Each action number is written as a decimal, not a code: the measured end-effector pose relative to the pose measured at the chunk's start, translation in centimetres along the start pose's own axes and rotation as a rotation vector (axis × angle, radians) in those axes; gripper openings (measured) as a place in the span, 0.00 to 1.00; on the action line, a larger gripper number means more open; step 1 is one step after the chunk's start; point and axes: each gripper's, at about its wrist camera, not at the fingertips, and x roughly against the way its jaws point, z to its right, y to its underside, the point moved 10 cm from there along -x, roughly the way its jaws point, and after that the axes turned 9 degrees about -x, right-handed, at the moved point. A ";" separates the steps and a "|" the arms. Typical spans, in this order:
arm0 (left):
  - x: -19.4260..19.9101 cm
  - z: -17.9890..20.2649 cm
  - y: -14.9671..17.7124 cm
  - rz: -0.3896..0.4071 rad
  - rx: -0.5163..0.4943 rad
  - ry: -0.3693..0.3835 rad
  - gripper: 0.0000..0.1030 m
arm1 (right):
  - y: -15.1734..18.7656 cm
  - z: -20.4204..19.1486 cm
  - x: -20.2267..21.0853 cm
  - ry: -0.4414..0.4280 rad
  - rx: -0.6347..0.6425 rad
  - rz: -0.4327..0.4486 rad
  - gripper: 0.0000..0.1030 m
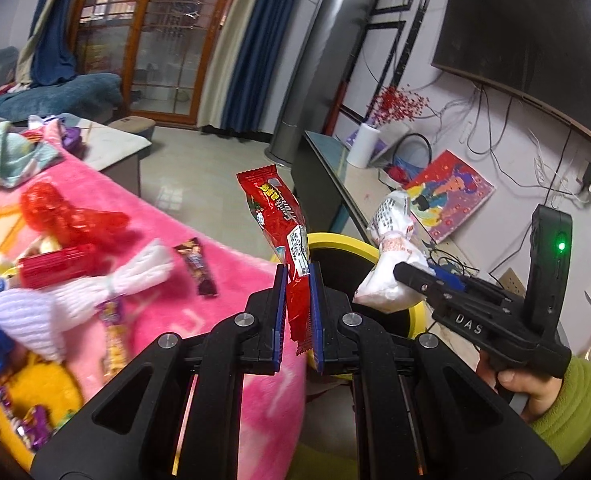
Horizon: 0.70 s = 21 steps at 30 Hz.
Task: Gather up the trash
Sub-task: 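Carry the red wrapper and white bag with both tools over the yellow bin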
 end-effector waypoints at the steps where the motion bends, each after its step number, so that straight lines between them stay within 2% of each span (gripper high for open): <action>1: -0.5 0.3 -0.1 -0.006 -0.005 0.008 0.06 | 0.2 0.6 -0.2 0.009 -0.011 -0.007 0.35; 12: -6.3 3.4 -0.9 -0.079 -0.040 0.074 0.06 | 2.6 4.9 -2.5 0.056 -0.092 -0.105 0.35; 21: -10.5 4.8 -0.9 -0.145 -0.033 0.114 0.07 | 3.6 5.6 -3.6 0.070 -0.124 -0.155 0.35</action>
